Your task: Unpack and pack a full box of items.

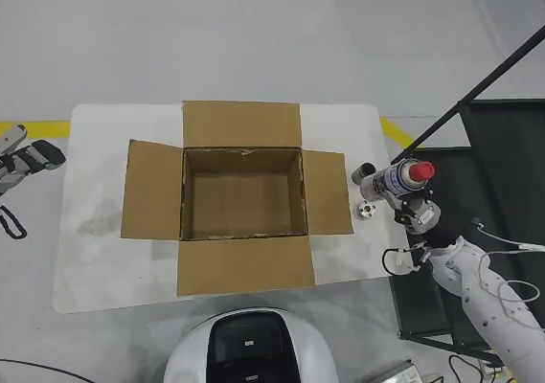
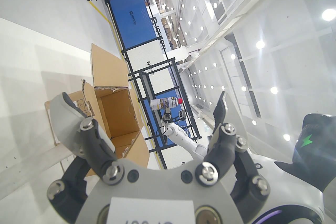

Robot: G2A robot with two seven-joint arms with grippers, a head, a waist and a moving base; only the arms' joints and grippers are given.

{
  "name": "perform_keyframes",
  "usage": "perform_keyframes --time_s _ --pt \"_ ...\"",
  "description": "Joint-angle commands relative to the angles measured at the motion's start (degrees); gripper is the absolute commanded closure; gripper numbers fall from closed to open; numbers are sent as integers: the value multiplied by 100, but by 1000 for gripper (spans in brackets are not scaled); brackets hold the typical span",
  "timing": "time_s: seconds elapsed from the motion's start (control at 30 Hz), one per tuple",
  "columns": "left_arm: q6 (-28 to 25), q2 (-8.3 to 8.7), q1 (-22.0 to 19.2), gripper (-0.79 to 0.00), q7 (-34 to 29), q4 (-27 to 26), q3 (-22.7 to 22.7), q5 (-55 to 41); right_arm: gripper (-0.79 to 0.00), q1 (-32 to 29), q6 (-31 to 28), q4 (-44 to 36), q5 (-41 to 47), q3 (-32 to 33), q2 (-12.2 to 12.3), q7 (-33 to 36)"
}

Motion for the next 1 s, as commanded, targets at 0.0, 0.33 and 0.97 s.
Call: perform_keyframes --time_s 0.0,0.33,0.97 --pt "0 0 0 -785 0 0 0 0 0 2 -1 -1 -4 1 0 13" --pt "0 0 0 -785 0 0 0 0 0 2 -1 -1 -4 1 0 13" --pt "0 0 0 -785 0 0 0 0 0 -130 -219 1285 791 8 -138 -51"
